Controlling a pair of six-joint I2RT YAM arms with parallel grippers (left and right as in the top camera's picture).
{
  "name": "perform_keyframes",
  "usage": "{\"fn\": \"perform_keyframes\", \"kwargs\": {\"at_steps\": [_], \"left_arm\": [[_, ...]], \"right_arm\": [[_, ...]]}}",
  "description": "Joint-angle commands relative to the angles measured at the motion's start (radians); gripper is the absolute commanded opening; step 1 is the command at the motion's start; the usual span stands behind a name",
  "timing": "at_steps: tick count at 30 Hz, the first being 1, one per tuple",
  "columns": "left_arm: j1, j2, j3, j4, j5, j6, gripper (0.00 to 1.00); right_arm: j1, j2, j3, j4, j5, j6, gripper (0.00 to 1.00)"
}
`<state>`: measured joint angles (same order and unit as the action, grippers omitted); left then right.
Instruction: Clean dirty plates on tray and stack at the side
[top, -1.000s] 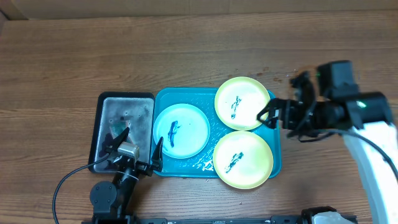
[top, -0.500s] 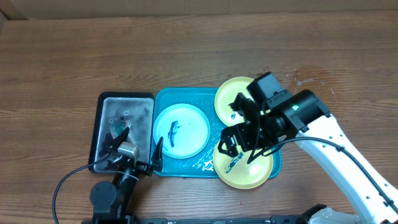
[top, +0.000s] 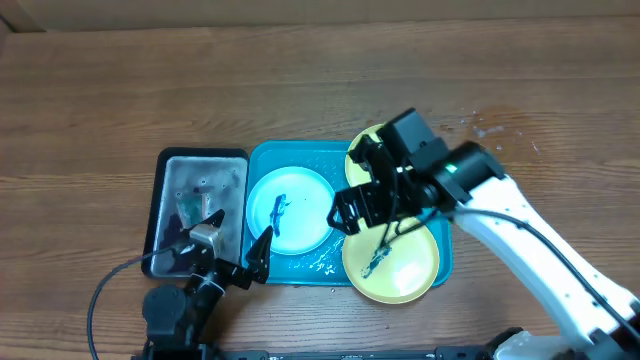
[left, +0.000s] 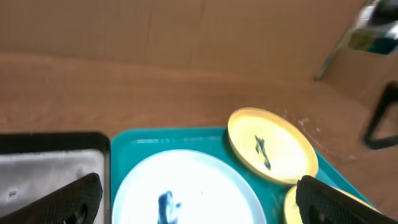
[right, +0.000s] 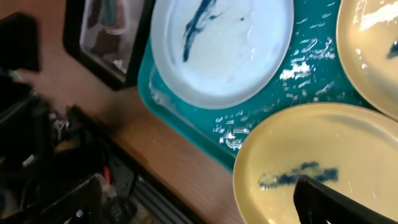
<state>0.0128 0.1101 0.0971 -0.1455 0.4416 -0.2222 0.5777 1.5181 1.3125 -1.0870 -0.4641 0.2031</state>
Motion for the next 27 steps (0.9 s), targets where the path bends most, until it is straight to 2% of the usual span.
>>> {"fn": "perform_keyframes", "kwargs": {"at_steps": [1,6,12,13,16,21,25,27], "left_arm": [[0.002,0.147,0.184,-0.033,0.002,0.021,1.0],[0.002,0.469,0.498,-0.237,-0.028,0.107,1.0],[0.002,0.835,0.955,-0.682,-0.237,0.148,1.0],[0.002,0.881,1.016,-0.741,-0.266,0.148,1.0],[0.002,1.009,1.157,-0.854,-0.286,0.146,1.0],[0.002,1.089,1.177,-0.911,-0.284,0.144,1.0],[0.002,1.133,1.177,-0.928,-0.288,0.144,1.0],[0.002,1.149,1.177,-0.928,-0.288,0.144,1.0]], "right_arm": [[0.01,0.098,0.022,0.054,-0.014,0.06,1.0],[0.012,0.2,0.022,0.148,-0.111,0.06,1.0],[0.01,0.252,0.022,0.24,-0.113,0.06,1.0],[0.01,0.252,0.022,0.25,-0.095,0.06,0.91],[0.02,0.261,0.022,0.26,0.081,0.145,0.83],[0.041,0.311,0.006,0.292,0.108,0.156,0.81],[0.055,0.351,-0.028,0.343,0.108,0.174,0.75],[0.056,0.361,-0.042,0.367,0.137,0.222,0.73]]}}
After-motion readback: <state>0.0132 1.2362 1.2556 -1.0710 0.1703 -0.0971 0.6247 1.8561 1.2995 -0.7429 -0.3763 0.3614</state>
